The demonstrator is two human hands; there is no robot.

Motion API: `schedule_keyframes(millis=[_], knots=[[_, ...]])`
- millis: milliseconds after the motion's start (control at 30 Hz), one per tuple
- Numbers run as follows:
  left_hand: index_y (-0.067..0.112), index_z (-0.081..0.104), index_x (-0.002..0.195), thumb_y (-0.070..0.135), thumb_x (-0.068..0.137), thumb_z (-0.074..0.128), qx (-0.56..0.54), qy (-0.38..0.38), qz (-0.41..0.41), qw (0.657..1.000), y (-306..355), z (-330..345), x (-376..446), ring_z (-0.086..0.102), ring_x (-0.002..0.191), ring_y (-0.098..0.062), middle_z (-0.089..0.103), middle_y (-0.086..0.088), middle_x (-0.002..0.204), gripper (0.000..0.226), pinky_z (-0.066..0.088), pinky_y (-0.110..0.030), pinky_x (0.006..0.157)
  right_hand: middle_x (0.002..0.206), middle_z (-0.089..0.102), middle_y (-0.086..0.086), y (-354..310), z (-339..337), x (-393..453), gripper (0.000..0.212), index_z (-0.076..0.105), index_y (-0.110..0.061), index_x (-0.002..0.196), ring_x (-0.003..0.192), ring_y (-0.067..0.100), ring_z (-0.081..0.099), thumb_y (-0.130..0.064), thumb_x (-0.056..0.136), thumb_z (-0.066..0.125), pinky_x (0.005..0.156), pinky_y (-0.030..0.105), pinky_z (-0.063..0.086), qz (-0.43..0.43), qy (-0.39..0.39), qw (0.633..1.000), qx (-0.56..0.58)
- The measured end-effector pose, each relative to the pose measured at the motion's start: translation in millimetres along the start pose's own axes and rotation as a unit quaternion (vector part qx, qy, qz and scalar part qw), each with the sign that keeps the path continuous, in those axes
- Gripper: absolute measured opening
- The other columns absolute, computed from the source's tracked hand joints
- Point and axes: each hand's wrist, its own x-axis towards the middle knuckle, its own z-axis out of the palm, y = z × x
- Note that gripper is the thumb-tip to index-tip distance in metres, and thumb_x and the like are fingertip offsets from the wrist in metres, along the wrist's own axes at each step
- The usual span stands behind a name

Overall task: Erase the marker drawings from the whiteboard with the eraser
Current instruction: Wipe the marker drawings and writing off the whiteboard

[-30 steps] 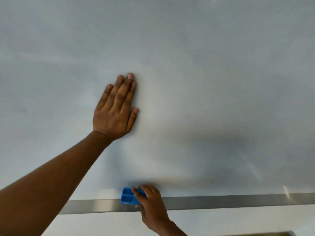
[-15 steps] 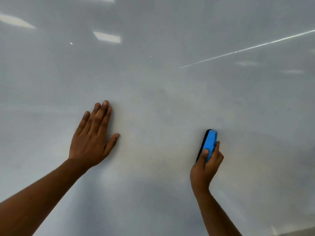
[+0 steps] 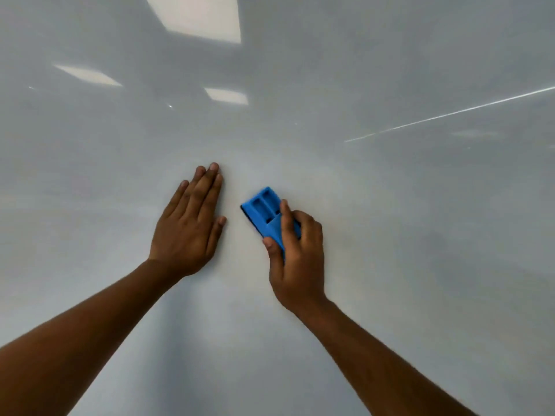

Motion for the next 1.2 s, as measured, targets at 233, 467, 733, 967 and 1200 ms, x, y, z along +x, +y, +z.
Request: schedule_keyframes(millis=[233,467,733,967,1200], knots=[[0.000,0.017,0.171,0.032,0.115,0.038,0.037,-0.018,-0.098,0.994,-102.2,-62.0,-20.8,0.007,0.168,-0.031,0.013,-0.017,0.180,0.068,0.007,-0.039,0.138,0.124,0.052,0.033,44.1,-27.6,65.0,0.062,0.040,-0.002,0.155,0.114,0.049,0.054,-0.044,0.110,0.045,0.101,0.049,0.045,0.116,0.166,0.979,0.000],[0.001,0.020,0.171,0.038,0.114,0.033,0.021,-0.026,-0.038,0.999,-162.3,-57.5,-42.9,0.001,0.167,-0.021,0.016,-0.019,0.179,0.068,0.008,-0.039,0.138,0.124,0.057,0.026,-87.5,105.9,-37.3,0.058,0.045,-0.006,0.154,0.105,0.042,0.053,-0.037,0.105,0.053,0.092,0.050,0.046,-0.087,0.009,0.996,-0.023],[-0.002,0.023,0.168,0.035,0.114,0.034,0.008,-0.015,-0.003,1.000,-164.5,-57.1,-46.4,0.013,0.167,-0.037,0.021,-0.024,0.177,0.067,0.008,-0.039,0.137,0.114,0.063,-0.001,-203.6,184.2,-259.5,0.055,0.063,-0.023,0.138,0.097,0.020,0.065,-0.042,0.087,0.069,0.083,0.030,0.055,-0.295,-0.343,0.891,0.039],[0.003,0.012,0.171,0.041,0.116,0.028,0.071,-0.116,-0.005,0.991,-228.9,-86.6,-130.8,-0.012,0.165,-0.014,0.013,-0.023,0.178,0.069,0.003,-0.039,0.137,0.125,0.059,0.021,-152.2,165.3,-88.9,0.055,0.051,-0.012,0.151,0.105,0.038,0.053,-0.038,0.103,0.059,0.086,0.047,0.042,-0.085,-0.025,0.995,0.047],[0.001,0.020,0.169,0.034,0.113,0.029,0.048,-0.032,-0.080,0.995,-225.4,-66.8,-156.2,-0.003,0.166,-0.016,0.019,-0.025,0.175,0.066,0.012,-0.041,0.137,0.124,0.068,0.016,-163.9,193.3,-174.6,0.052,0.054,-0.022,0.149,0.105,0.036,0.060,-0.010,0.099,0.058,0.089,0.047,0.046,-0.220,-0.090,0.971,-0.011]])
